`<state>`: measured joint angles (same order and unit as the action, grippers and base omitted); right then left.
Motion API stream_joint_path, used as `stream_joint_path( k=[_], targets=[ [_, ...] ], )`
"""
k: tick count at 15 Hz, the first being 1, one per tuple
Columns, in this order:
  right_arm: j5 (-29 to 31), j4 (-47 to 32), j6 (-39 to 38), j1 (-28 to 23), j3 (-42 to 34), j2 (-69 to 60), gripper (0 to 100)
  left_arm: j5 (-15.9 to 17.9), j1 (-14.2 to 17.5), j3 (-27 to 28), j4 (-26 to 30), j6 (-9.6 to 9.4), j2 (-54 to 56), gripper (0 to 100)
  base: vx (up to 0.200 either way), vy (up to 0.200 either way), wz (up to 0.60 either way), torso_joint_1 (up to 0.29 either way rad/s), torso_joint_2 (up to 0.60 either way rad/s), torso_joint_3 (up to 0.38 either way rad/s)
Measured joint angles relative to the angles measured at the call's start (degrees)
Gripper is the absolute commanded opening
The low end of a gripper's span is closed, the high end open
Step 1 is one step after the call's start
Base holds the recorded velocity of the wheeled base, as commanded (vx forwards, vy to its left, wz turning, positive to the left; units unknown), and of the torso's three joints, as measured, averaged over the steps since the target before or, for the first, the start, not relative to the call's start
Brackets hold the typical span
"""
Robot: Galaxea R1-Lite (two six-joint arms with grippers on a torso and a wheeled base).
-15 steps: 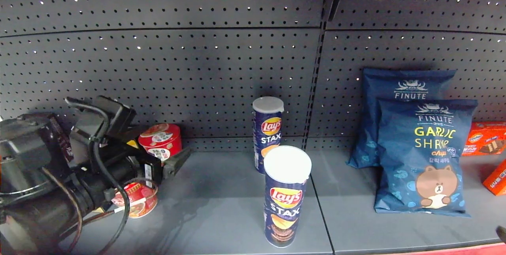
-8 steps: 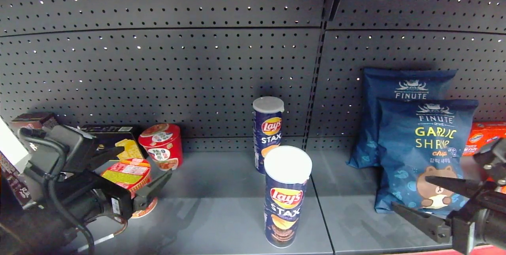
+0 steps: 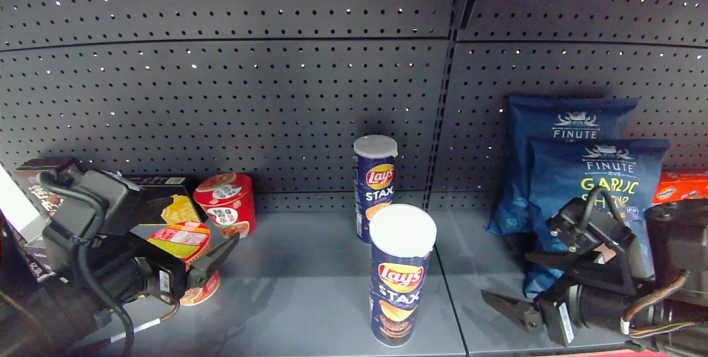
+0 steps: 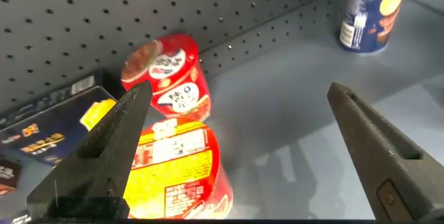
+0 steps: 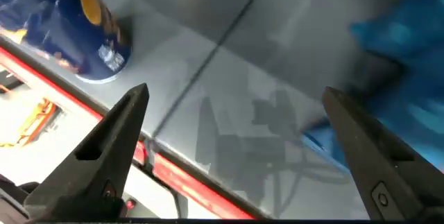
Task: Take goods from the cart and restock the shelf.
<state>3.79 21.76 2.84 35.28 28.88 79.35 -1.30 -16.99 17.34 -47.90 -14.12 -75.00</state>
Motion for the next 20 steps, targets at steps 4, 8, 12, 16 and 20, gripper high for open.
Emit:
stream_joint_path(
  k=[4, 8, 12, 16, 20],
  targets=[
    [0.5, 2.4, -0.5, 2.5, 1.9, 6.6, 100, 0.4, 0.0, 0.7, 0.0, -0.16, -1.9, 100, 0.0, 0.0, 0.0, 0.0, 0.0, 0.0],
    [0.5, 2.5, -0.5, 4.2, 3.7, 10.4, 100, 0.4, 0.0, 1.8, -0.1, -1.1, -3.7, 100, 0.0, 0.0, 0.0, 0.0, 0.0, 0.0],
    [0.6, 2.8, -0.5, 5.9, 6.4, 13.5, 100, 0.4, 0.0, 1.9, 0.0, -1.18, -4.3, 100, 0.0, 0.0, 0.0, 0.0, 0.0, 0.0],
    [0.6, 2.8, -0.5, 6.2, 7.5, 15.5, 100, 0.4, 0.1, 1.8, 0.0, -1.16, -4.4, 100, 0.0, 0.0, 0.0, 0.0, 0.0, 0.0],
    [0.6, 3.7, -0.5, 6.1, 8.8, 17.1, 100, 0.4, 0.0, 1.8, 0.1, -1.18, -4.4, 100, 0.0, 0.0, 0.0, 0.0, 0.0, 0.0]
  ],
)
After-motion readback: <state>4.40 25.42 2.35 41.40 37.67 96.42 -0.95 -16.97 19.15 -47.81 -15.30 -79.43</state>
